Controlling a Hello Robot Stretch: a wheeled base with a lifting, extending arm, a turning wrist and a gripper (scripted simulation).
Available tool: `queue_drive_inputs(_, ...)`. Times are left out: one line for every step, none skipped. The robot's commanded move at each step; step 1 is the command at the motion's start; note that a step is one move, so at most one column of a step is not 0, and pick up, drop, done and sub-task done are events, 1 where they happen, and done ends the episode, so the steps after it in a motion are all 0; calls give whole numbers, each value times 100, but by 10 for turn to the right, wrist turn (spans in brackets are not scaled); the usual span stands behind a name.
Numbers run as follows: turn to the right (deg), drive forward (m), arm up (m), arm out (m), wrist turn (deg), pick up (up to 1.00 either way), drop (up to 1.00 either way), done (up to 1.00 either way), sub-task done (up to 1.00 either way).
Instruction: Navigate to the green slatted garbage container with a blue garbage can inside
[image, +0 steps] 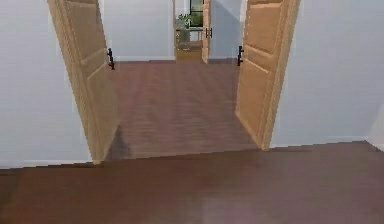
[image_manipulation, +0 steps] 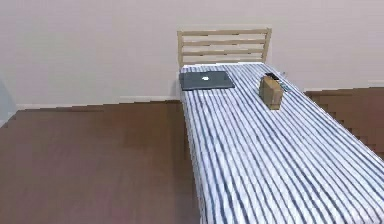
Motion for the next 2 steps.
queue_drive_inputs(0,100,0,0,0,0,0,0,0)
queue_drive_inputs(0,100,0,0,0,0,0,0,0)
